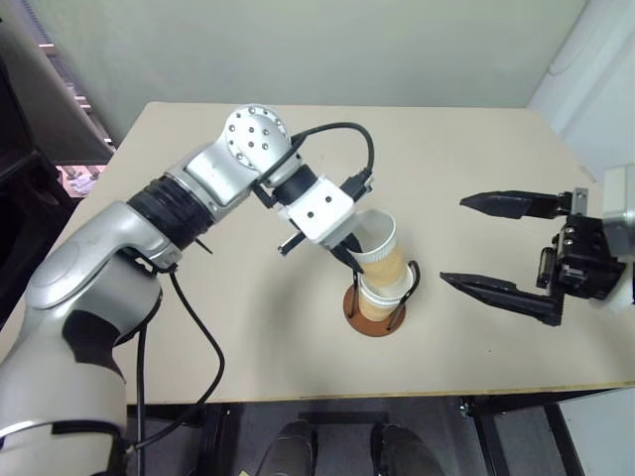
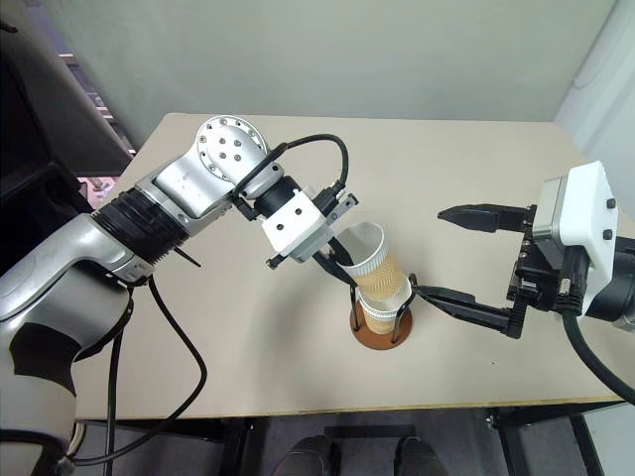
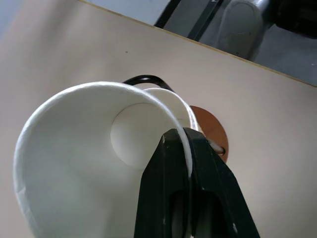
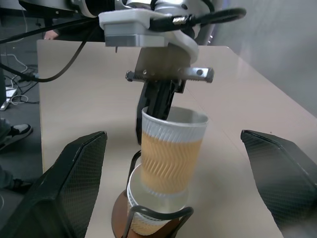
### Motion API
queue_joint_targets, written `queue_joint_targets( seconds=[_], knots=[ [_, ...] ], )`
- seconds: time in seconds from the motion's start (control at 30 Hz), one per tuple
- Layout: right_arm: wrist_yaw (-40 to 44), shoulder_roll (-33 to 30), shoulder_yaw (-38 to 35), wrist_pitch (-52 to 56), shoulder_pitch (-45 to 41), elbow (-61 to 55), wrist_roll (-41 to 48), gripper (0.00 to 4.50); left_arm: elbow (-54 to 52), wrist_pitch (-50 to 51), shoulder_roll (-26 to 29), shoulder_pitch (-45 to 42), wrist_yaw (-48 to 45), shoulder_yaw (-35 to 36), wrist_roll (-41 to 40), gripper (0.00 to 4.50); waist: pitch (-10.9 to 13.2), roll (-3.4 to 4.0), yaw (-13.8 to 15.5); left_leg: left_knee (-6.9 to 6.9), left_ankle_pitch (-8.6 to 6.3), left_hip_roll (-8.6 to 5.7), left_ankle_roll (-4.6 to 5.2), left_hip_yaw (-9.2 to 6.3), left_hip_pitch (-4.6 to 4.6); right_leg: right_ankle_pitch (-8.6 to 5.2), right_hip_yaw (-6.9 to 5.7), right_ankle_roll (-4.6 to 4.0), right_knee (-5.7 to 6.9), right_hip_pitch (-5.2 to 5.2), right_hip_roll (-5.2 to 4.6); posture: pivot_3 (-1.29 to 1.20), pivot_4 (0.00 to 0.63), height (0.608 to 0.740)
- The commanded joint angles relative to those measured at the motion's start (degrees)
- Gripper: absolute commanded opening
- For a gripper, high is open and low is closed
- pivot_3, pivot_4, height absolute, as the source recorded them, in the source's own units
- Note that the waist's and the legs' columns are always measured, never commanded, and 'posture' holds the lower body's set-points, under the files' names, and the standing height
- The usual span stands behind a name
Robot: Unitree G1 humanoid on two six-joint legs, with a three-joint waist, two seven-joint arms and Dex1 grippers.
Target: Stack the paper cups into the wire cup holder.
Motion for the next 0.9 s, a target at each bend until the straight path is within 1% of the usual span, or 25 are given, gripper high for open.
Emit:
queue_joint_targets(
  seconds=[0.03, 0.17, 0.3, 0.33, 0.4, 0.47, 0.53, 0.63, 0.77, 0.8, 0.9],
  knots=[
    [-1.0, -0.9, -1.6, -0.6, 0.0, -0.7, 0.5, 4.50, -0.7, -0.4, -0.7, -1.3, -2.0, 1.0, 0.0, 1.40, 0.0, 0.00, 0.0, 0.00, -0.01, -0.01, 0.01, 0.00, 0.00, 0.00, 0.01, 0.00, 0.00, 0.00, 0.00, 0.00, 0.150, 0.740],
    [-1.3, -0.8, -1.2, -0.7, 0.0, -0.7, 0.3, 4.50, 0.5, -0.6, -2.0, -1.2, -2.0, 2.3, 0.7, 2.85, 0.0, 0.00, 0.0, 0.00, -0.01, 0.00, 0.02, 0.01, 0.02, 0.00, 0.01, 0.00, 0.03, 0.00, 0.00, 0.00, 0.150, 0.740],
    [-0.9, -0.7, -0.1, -1.4, -0.5, -0.2, -0.3, 4.50, 3.5, 1.4, -4.9, -0.2, -2.0, 7.3, 2.7, 4.36, 0.0, 0.00, 0.0, 0.08, -0.02, -0.01, 0.03, 0.02, 0.01, 0.00, 0.02, 0.01, 0.06, 0.00, 0.00, 0.00, 0.150, 0.740],
    [-0.5, -0.6, 0.3, -1.6, -0.7, 0.1, -0.6, 4.50, 4.2, 2.0, -5.5, 0.3, -2.0, 9.1, 3.5, 4.47, 0.0, 0.00, 0.0, 0.09, -0.03, -0.01, 0.05, 0.03, 0.00, 0.00, 0.02, 0.01, 0.06, 0.00, 0.00, 0.00, 0.150, 0.740],
    [0.4, -0.6, 1.2, -2.1, -1.1, 0.9, -1.2, 4.50, 4.8, 3.7, -5.7, 1.3, -2.0, 12.4, 4.2, 4.47, 0.0, 0.00, -0.1, 0.10, -0.03, 0.00, 0.06, 0.05, 0.01, 0.00, 0.04, 0.02, 0.06, 0.00, 0.00, 0.00, 0.150, 0.740],
    [3.1, -0.9, 3.4, -3.1, -1.3, 2.6, -3.1, 4.50, 3.7, 8.7, -2.6, 3.8, -2.0, 16.5, 2.7, 4.47, 0.0, 0.02, -0.3, 0.09, -0.03, -0.01, 0.05, 0.08, 0.04, -0.01, 0.06, 0.04, 0.08, 0.00, 0.01, 0.00, 0.150, 0.740],
    [7.1, -1.4, 5.6, -4.3, 0.2, 4.9, -6.6, 4.50, 1.8, 13.8, 2.0, 7.9, -2.0, 20.3, 1.8, 4.47, 0.0, 0.08, -0.9, 0.06, -0.02, 0.01, 0.02, 0.12, 0.08, -0.01, 0.10, 0.04, 0.11, -0.02, 0.05, 0.00, 0.150, 0.740],
    [11.2, -1.1, 6.4, -5.6, 1.9, 9.3, -9.2, 4.50, -0.5, 20.8, 8.1, 14.6, -2.0, 25.6, 1.4, 4.47, -0.1, 0.13, -1.4, -0.02, 0.04, 0.04, -0.08, 0.13, 0.11, -0.02, 0.14, 0.04, 0.11, -0.08, 0.10, 0.00, 0.150, 0.740],
    [16.5, -0.6, 5.7, -8.4, 5.0, 21.3, -15.2, 4.50, 0.0, 31.2, 16.3, 26.8, -1.0, 35.8, -0.3, 4.47, -0.1, 0.14, -1.2, 0.02, 0.07, 0.03, -0.12, 0.08, 0.08, -0.02, 0.16, 0.02, 0.12, -0.13, 0.08, 0.00, 0.150, 0.740],
    [17.9, -0.6, 5.5, -9.1, 5.7, 23.6, -16.3, 4.50, -1.0, 33.2, 17.2, 29.3, 0.0, 37.9, -0.8, 4.47, -0.1, 0.14, -1.2, 0.01, 0.07, 0.03, -0.12, 0.07, 0.08, -0.02, 0.16, 0.02, 0.09, -0.13, 0.07, 0.00, 0.150, 0.740],
    [21.0, 0.1, 6.9, -11.6, 7.7, 30.9, -20.3, 4.50, -4.2, 37.5, 19.8, 40.7, 3.8, 44.8, -1.4, 4.47, -0.1, 0.16, -0.8, -0.01, 0.06, 0.01, -0.11, 0.05, 0.08, -0.06, 0.16, -0.06, 0.12, -0.13, 0.05, 0.00, 0.150, 0.740]
  ],
)
